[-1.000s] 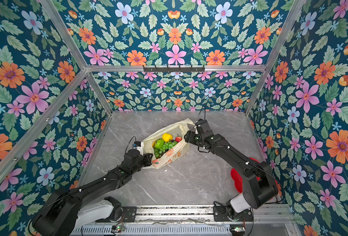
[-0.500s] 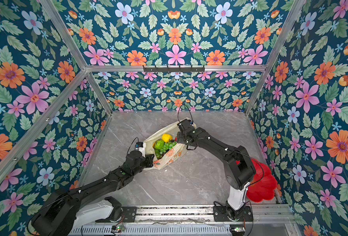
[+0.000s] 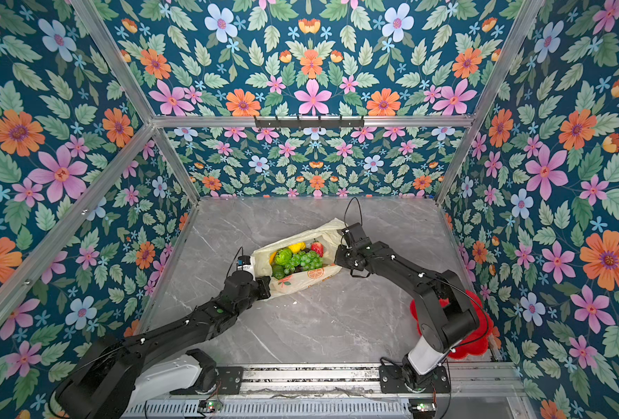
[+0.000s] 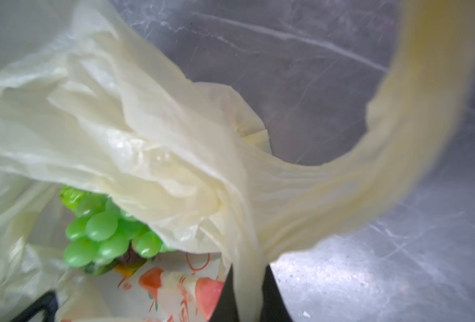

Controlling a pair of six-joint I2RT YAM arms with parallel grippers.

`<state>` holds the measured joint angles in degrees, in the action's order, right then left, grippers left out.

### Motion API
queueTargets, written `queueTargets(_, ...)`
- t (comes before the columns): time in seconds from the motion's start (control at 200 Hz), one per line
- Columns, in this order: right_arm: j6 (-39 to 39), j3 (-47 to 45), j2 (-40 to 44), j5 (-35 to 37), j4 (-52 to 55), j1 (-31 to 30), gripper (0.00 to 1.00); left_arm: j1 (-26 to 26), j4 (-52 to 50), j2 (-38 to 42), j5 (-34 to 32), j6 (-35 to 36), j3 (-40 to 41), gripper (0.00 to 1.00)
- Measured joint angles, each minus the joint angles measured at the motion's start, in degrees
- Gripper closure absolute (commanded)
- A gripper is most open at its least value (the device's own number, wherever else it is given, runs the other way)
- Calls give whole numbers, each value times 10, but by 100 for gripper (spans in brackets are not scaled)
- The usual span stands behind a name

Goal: Take fruits out of the plastic bag
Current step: Spread open the plastic bag at the center of the table.

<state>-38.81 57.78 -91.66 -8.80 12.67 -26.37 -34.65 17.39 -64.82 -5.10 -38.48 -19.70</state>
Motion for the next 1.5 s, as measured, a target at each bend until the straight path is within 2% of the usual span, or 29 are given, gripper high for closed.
queueTargets(0.165, -16, -54, -9, -54, -82, 6, 95, 6, 10, -9, -2, -19, 12, 100)
queueTargets(0.385, -50, -68, -64, -71, -129, 21, 97, 12, 13, -26, -4, -32, 14, 100)
queueTargets(0.595, -49, 4, -122, -76, -142, 21, 98, 20, 14, -61, -9, -30, -2, 100)
queueTargets(0.83, -33, 94, -187, -83, -136, 21, 98, 77, 54, -102, 14, -18, -15, 100)
queueTargets(1.095, -14, 105, -176, -71, -111, 21, 96, 80, 86, -123, 45, 13, -41, 100)
queueTargets(1.245, -9, 74, -151, -60, -102, 21, 91, 66, 89, -121, 57, 21, -28, 100)
queueTargets(1.325, -8, 60, -139, -59, -95, 21, 85, 63, 88, -110, 64, 25, -17, 100)
queueTargets(1.375, -6, 55, -133, -60, -91, 21, 78, 62, 89, -104, 64, 27, -13, 100)
queueTargets(1.5, -4, 46, -107, -60, -80, 21, 52, 61, 89, -92, 64, 31, -6, 100)
